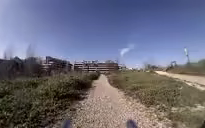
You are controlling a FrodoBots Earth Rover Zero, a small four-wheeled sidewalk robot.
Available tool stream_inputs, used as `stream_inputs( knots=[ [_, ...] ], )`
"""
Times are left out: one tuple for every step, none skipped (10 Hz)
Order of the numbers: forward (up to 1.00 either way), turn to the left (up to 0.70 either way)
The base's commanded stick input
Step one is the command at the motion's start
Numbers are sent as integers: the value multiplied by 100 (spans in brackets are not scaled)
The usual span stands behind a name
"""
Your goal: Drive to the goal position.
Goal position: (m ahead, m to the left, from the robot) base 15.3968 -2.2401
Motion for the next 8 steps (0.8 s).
stream_inputs(
  knots=[
    [50,0],
    [50,0],
    [50,0],
    [50,0],
    [50,0],
    [50,0],
    [50,0],
    [50,0]
  ],
)
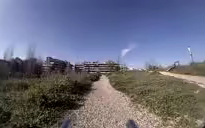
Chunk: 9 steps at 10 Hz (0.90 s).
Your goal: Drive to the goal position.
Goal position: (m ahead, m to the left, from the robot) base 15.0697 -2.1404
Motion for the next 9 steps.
stream_inputs(
  knots=[
    [50,0],
    [50,0],
    [50,0],
    [50,0],
    [50,0],
    [50,0],
    [50,0],
    [50,0],
    [50,0]
  ],
)
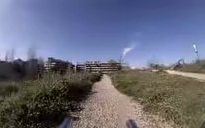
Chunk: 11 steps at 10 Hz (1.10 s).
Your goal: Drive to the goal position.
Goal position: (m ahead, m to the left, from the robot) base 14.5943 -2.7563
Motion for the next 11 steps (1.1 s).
stream_inputs(
  knots=[
    [50,0],
    [50,0],
    [50,0],
    [50,0],
    [50,0],
    [50,0],
    [50,0],
    [50,0],
    [50,0],
    [50,0],
    [50,0]
  ],
)
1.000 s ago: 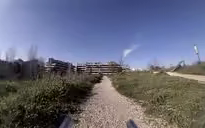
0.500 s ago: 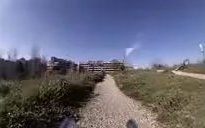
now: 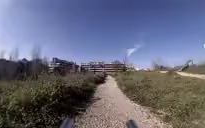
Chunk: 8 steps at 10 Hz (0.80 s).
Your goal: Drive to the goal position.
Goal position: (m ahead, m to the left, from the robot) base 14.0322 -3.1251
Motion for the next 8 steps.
stream_inputs(
  knots=[
    [50,0],
    [50,0],
    [50,0],
    [50,0],
    [50,0],
    [50,0],
    [50,0],
    [50,0]
  ],
)
